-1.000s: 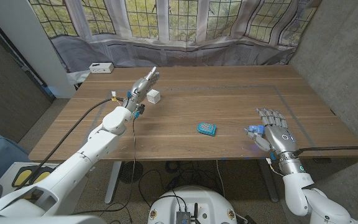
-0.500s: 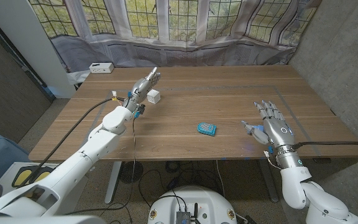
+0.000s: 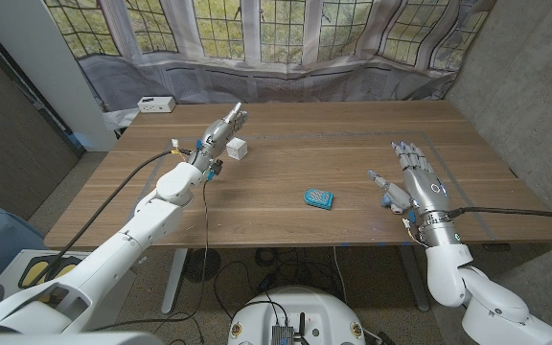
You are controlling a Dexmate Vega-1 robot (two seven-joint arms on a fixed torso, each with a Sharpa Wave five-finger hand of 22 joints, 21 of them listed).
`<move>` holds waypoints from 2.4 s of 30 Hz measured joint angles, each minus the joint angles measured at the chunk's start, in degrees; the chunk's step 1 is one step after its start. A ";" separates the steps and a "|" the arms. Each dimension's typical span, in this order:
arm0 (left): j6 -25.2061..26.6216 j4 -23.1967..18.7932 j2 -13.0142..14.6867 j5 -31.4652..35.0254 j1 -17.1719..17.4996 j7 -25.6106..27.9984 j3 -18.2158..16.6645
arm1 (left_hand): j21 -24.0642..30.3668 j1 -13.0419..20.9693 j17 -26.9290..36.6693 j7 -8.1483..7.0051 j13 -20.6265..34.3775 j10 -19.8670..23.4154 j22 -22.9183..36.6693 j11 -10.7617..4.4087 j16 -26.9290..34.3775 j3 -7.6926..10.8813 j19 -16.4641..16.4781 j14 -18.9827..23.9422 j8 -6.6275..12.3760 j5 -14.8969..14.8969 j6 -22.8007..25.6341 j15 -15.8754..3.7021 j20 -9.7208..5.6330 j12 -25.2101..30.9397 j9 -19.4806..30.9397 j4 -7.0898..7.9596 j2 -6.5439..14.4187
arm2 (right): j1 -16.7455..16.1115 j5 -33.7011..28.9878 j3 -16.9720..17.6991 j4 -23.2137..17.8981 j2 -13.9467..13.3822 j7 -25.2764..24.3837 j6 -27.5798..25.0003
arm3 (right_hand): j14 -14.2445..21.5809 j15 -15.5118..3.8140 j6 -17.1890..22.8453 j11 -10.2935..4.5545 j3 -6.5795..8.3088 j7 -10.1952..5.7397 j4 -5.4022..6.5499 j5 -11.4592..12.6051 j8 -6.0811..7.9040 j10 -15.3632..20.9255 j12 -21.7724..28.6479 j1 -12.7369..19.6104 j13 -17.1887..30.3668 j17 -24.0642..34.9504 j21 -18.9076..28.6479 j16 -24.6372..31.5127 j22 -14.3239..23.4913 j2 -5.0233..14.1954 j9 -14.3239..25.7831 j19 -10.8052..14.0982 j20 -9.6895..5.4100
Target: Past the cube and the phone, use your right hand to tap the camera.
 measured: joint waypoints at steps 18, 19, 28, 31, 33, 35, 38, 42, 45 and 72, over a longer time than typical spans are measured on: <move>-1.00 -0.04 -0.05 0.05 -0.33 -0.41 -0.21 | 0.00 0.00 0.00 0.00 0.00 0.00 0.00 0.00 0.00 0.00 0.00 0.00 0.00 0.00 0.00 0.00 0.00 0.00 0.00 0.00 0.00 | 4.88 3.84 0.38 3.93 4.06 -0.27 10.31 | 2.43 0.39 2.09 0.73 0.00 2.07 0.00 0.00 0.22 2.82 0.34 0.00 0.01 -0.26 0.00 0.40 -0.28 0.00 0.00 2.96 -0.10; -1.09 0.03 -0.14 0.08 -0.36 -0.43 -0.21 | 0.00 0.00 0.00 0.00 0.00 0.00 0.00 0.00 0.00 0.00 0.00 0.00 0.00 0.00 0.00 0.00 0.00 0.00 0.00 0.00 0.00 | 5.57 4.25 0.38 4.60 4.45 -0.27 11.34 | 2.50 0.41 2.53 0.81 0.00 2.05 0.00 0.00 0.39 3.08 0.34 0.00 0.01 -0.26 0.00 0.40 -0.28 0.00 0.01 3.03 -0.16; -1.46 0.37 -0.51 0.31 -0.63 -0.44 -0.14 | 0.00 0.00 0.00 -0.09 0.00 0.00 0.00 0.00 0.00 0.23 0.00 0.00 -0.45 0.00 -0.38 0.00 0.00 0.00 0.00 0.24 0.00 | 7.95 6.68 0.74 7.00 5.83 0.32 16.62 | 3.69 0.42 4.62 0.81 -0.01 1.93 0.01 0.00 0.88 4.08 0.33 0.00 0.01 -0.26 0.00 0.62 -0.28 0.00 0.01 4.51 0.08; -1.51 0.39 -0.57 0.41 -0.70 -0.44 -0.06 | 0.00 0.00 0.00 -0.01 0.00 0.00 0.00 0.00 0.00 0.23 0.00 0.00 -0.45 0.00 -0.46 0.00 0.00 0.00 0.00 0.24 0.00 | 9.05 7.61 0.82 8.07 6.29 0.90 18.54 | 3.89 0.62 4.62 1.03 -0.01 1.93 0.01 0.00 0.88 4.30 0.33 0.00 0.02 -0.26 0.00 0.62 -0.27 0.00 0.01 5.00 -0.08; -1.51 0.40 -0.59 0.48 -0.71 -0.39 -0.01 | 0.00 0.00 0.00 -0.01 0.00 0.00 0.00 0.00 0.00 0.23 0.00 0.21 -0.45 0.00 -0.46 -0.21 0.00 0.00 0.00 0.24 0.00 | 9.42 7.89 0.82 8.35 6.43 1.14 19.11 | 3.89 0.62 4.62 1.12 -0.01 1.93 0.01 0.00 0.88 4.39 0.33 0.00 0.02 -0.23 0.00 0.62 -0.27 0.00 0.01 4.98 -0.06; -1.51 0.38 -0.61 0.54 -0.71 -0.31 0.02 | 0.00 0.00 0.00 -0.01 0.00 0.00 0.00 0.00 0.00 0.23 0.00 0.21 -0.45 0.00 -0.45 -0.21 0.00 0.00 0.00 0.24 0.00 | 10.23 8.65 0.82 9.13 6.73 1.75 20.58 | 4.11 0.40 4.60 1.12 -0.01 1.95 0.01 0.00 0.88 4.39 0.33 0.00 0.02 -0.13 0.00 0.62 -0.27 0.00 0.01 5.51 0.02; -1.51 0.16 -0.61 0.61 -0.71 -0.15 0.02 | 0.00 0.00 0.00 -0.01 0.00 0.00 0.00 0.00 0.00 0.23 0.00 0.21 -0.45 0.00 -0.45 -0.21 0.00 0.00 0.00 0.24 0.00 | 11.22 9.79 0.81 10.09 7.09 2.65 22.51 | 4.09 0.42 4.40 1.12 -0.01 2.15 0.01 0.00 0.88 4.39 0.33 0.00 0.02 -0.10 0.00 0.62 -0.27 0.00 0.01 5.60 -0.07; -1.51 -0.27 -0.62 0.71 -0.42 0.11 0.03 | 0.00 0.00 0.00 0.02 0.00 0.00 0.00 0.00 0.00 0.23 0.00 0.21 -0.45 0.00 -0.47 -0.21 0.00 0.00 0.00 0.24 0.00 | 12.51 11.73 0.62 11.31 7.58 3.95 25.30 | 4.40 0.72 4.81 1.21 -0.01 2.56 0.01 0.00 0.88 5.11 0.46 0.00 0.02 -0.10 -0.23 0.62 -0.27 0.00 0.01 5.59 -0.07; -1.51 -0.50 -0.60 0.82 -0.23 0.54 0.02 | 0.00 0.00 0.00 0.30 0.00 0.00 0.00 0.00 0.00 0.23 0.00 0.21 -0.45 0.00 -0.76 -0.21 0.00 0.00 0.00 0.24 0.00 | 14.63 12.85 0.26 13.54 8.53 4.67 26.87 | 4.40 0.72 4.81 1.44 -0.01 2.56 0.01 0.00 0.88 5.34 0.55 0.00 0.02 -0.10 -0.29 0.62 -0.14 0.00 0.01 5.59 -0.07; -1.38 -2.60 -0.32 -1.40 1.47 0.67 -1.36 | 0.00 0.00 -0.13 0.00 0.00 0.00 0.00 0.00 0.00 0.46 0.20 0.32 -0.45 0.00 -1.06 -0.09 -0.20 0.00 0.00 0.01 0.00 | 24.87 26.41 -1.99 23.93 14.80 14.20 39.39 | 5.11 1.44 6.47 1.94 -0.01 3.16 0.01 0.00 0.88 6.84 0.54 -0.25 0.03 -0.11 -0.71 0.62 -0.12 -0.24 0.01 6.21 0.56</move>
